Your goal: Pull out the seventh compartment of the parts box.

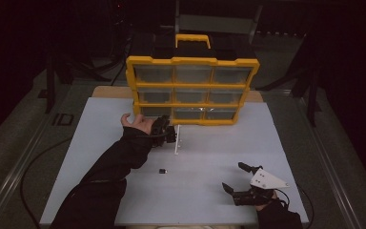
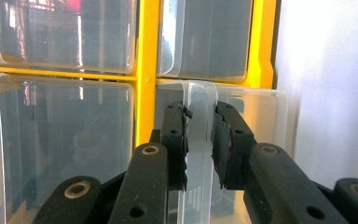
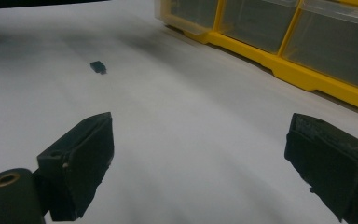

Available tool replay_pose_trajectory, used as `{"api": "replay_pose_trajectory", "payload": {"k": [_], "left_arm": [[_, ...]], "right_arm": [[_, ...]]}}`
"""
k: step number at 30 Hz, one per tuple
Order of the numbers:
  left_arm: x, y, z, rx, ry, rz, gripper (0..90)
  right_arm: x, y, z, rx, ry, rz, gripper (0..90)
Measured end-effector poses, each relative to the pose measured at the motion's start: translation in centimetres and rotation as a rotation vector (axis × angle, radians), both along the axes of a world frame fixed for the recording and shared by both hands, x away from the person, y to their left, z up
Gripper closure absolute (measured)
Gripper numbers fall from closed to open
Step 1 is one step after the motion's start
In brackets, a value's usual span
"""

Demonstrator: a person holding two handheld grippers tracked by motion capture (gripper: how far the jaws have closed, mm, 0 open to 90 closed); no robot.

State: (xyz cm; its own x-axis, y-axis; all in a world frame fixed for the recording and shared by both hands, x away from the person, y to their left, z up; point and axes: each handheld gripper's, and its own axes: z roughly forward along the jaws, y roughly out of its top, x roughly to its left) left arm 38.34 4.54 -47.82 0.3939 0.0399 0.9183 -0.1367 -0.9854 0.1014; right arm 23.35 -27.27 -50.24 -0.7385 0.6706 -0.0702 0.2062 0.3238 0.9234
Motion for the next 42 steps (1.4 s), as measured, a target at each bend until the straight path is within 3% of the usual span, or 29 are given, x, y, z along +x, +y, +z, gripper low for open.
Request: {"api": "replay_pose_trajectory", "payload": {"k": [42], "left_arm": [[-3.4,-0.4,0.1,0.02,0.007,0.007,75.7]], "right_arm": [[-0.1,0.1,0.0,-0.009,-0.001,0.006,8.2]]}}
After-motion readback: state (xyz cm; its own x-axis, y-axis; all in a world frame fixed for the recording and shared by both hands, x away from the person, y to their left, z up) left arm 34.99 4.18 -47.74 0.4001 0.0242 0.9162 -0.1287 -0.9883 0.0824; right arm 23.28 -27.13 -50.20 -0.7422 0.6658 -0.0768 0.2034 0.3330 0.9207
